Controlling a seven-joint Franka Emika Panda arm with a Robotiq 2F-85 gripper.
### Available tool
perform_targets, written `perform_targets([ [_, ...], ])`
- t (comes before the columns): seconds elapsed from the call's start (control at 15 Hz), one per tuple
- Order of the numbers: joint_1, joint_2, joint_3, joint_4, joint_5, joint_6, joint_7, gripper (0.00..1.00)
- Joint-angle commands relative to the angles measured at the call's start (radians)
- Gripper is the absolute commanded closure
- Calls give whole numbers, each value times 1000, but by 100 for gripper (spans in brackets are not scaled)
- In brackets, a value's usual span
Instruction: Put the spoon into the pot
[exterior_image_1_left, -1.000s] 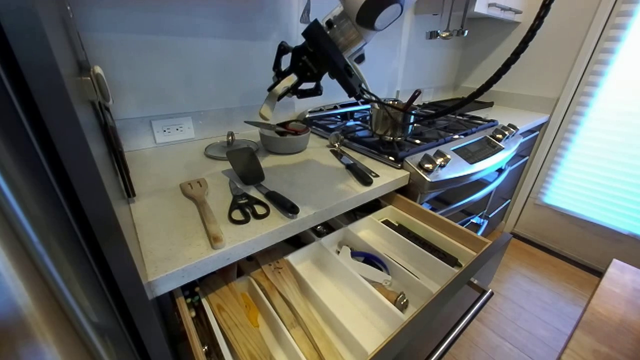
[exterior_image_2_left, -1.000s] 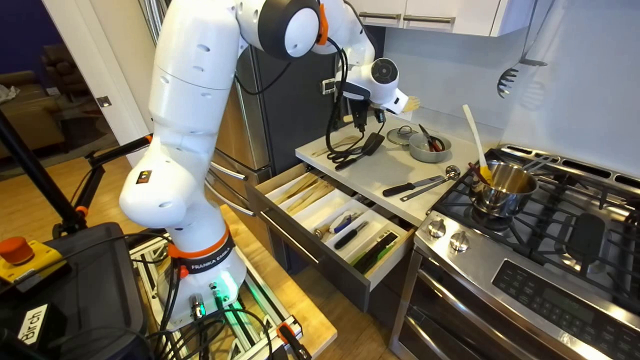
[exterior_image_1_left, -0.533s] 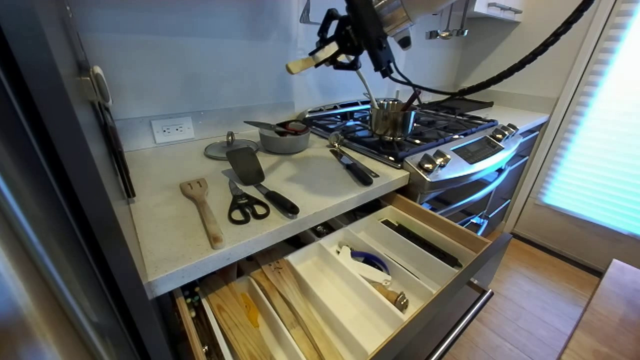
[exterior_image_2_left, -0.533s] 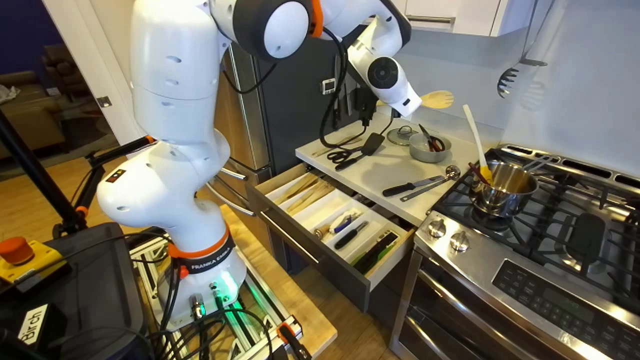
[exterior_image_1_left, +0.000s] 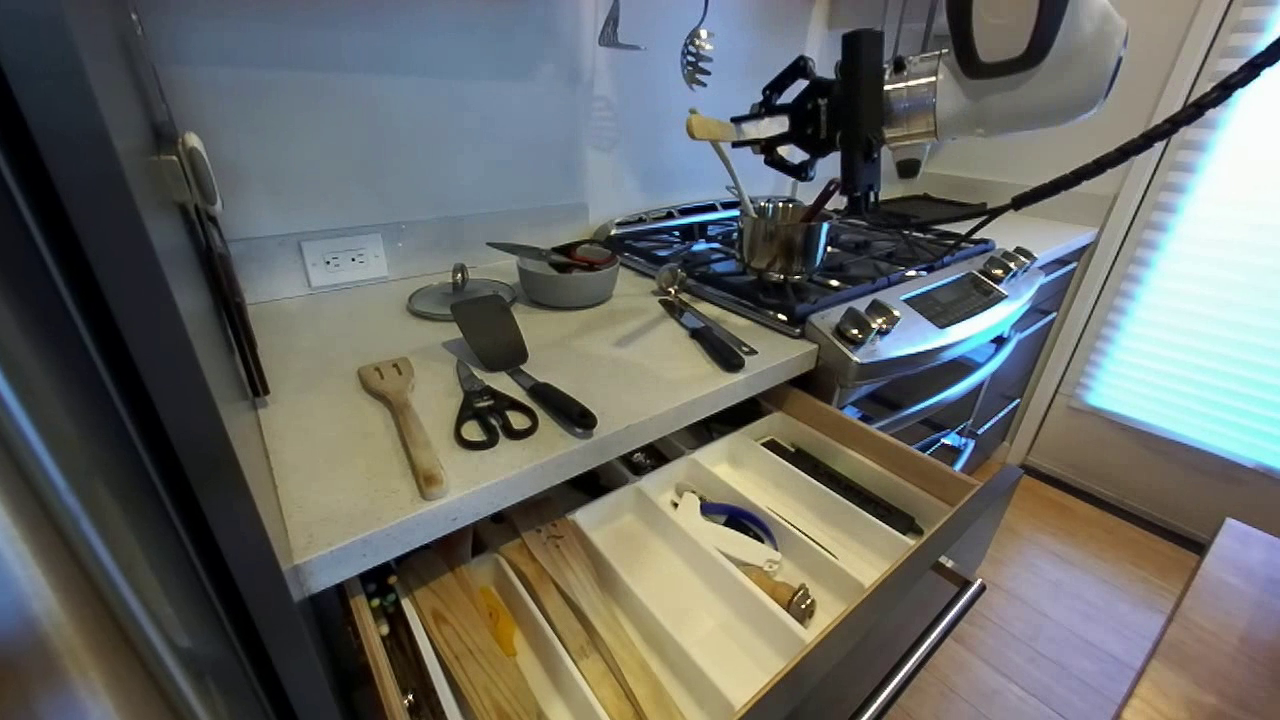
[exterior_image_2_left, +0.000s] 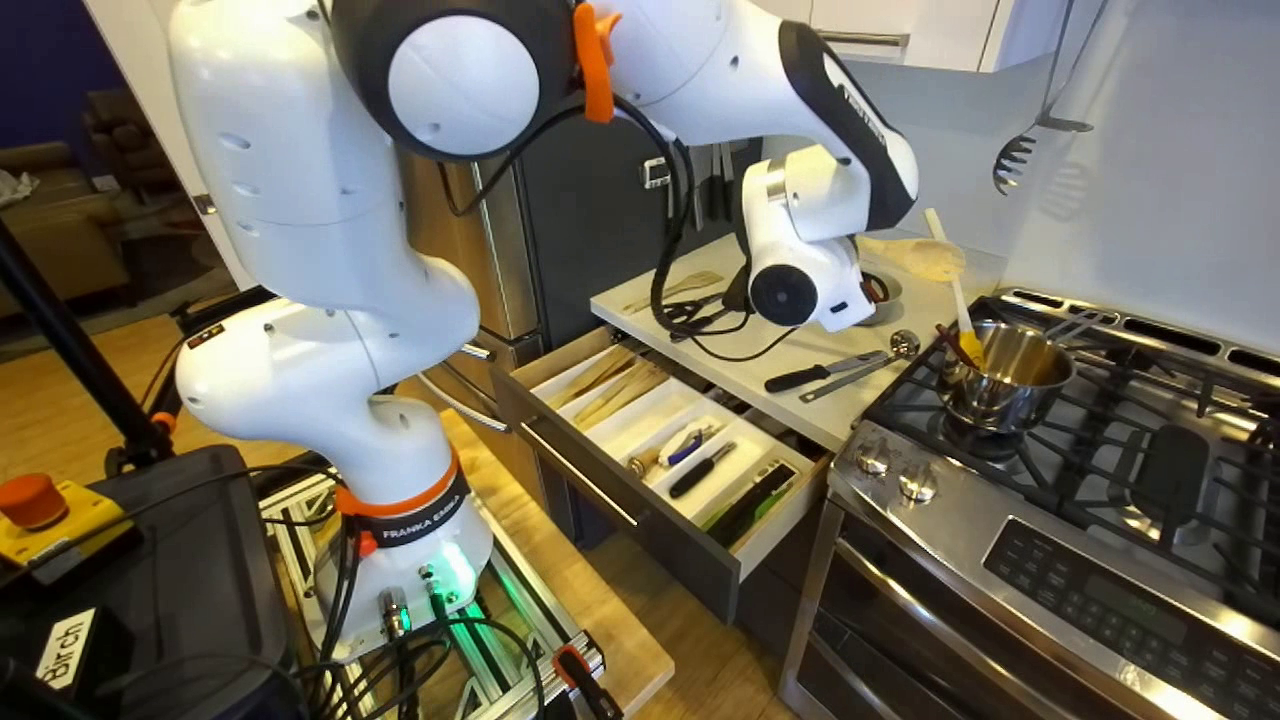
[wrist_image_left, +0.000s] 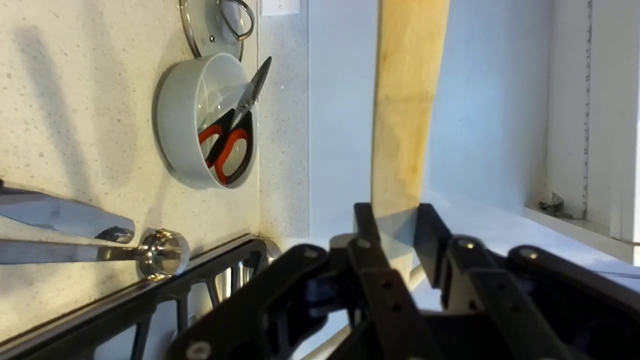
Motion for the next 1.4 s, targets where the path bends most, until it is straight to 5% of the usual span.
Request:
perform_targets([
  [0.0, 191, -191, -224, -28, 11, -215, 143, 94],
  [0.07, 250, -181, -301, -8, 6, -295, 196, 94],
  [0.13, 110, -49, -155, 28, -29, -251, 193, 94],
  [0.2, 126, -61, -192, 49, -41, -292, 274, 94],
  [0.27, 292, -153, -396, 55, -9, -401, 377, 94],
  [0.33, 310, -139, -429, 85, -10, -424, 443, 94],
  [0.4, 200, -61, -318, 120, -38, -380, 476, 94],
  [0.47, 385, -125, -542, 133, 0, -451, 567, 94],
  [0.53, 409, -111, -579, 153, 2, -462, 625, 94],
  [1.0, 875, -33, -1088, 285, -13, -536, 973, 94],
  [1.33, 1044, 71, -1318, 390, 33, -503, 1109, 94],
])
